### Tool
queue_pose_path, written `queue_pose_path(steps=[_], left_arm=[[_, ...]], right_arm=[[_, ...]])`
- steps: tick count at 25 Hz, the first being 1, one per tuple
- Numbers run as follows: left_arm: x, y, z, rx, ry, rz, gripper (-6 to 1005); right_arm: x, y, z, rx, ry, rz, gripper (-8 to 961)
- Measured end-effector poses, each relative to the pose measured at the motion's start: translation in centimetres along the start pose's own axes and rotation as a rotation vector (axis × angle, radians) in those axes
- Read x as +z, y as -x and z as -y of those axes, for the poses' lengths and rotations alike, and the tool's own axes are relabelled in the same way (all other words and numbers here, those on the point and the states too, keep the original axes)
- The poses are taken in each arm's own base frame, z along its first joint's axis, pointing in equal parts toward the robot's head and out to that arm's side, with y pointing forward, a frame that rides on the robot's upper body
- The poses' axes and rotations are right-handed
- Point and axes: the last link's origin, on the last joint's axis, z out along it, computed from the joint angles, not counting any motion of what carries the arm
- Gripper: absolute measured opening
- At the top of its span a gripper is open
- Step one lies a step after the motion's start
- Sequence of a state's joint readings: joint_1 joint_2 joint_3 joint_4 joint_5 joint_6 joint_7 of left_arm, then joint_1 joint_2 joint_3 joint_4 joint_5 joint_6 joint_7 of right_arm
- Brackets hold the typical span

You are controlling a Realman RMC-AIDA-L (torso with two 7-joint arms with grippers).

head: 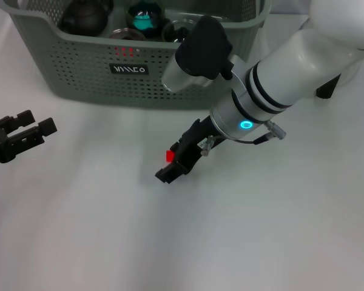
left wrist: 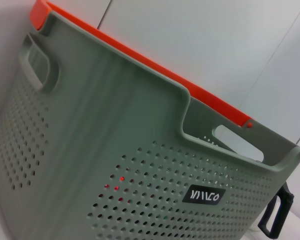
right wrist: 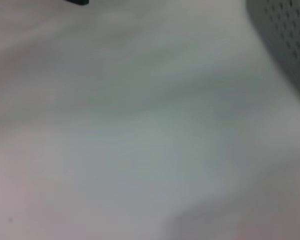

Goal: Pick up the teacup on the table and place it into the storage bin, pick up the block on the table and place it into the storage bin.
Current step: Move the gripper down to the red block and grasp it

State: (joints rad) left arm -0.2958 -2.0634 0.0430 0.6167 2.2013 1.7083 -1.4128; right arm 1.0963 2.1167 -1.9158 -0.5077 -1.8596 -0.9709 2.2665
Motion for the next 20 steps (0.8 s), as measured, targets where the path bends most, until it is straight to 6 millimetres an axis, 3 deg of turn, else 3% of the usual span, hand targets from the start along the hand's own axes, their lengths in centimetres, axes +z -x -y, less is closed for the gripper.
queue_pose_path(steps=[6, 10, 20], left_arm=[[0.0, 0.1, 0.0, -0.002, -0.001, 0.001, 825], [-0.1, 0.1, 0.0, -0.003, -0.002, 0.002, 825], [-0.1, 0.2, 0.0, -0.004, -0.004, 0.002, 824]], right_arm=[[-0.6, 0.0, -0.6, -0.001, 0.059, -0.023, 732], [-1.0, 0.4, 0.1, 0.005, 0.028, 0.018, 732], [0.7, 0.3, 0.0, -0.049, -0.048, 0.038, 733]])
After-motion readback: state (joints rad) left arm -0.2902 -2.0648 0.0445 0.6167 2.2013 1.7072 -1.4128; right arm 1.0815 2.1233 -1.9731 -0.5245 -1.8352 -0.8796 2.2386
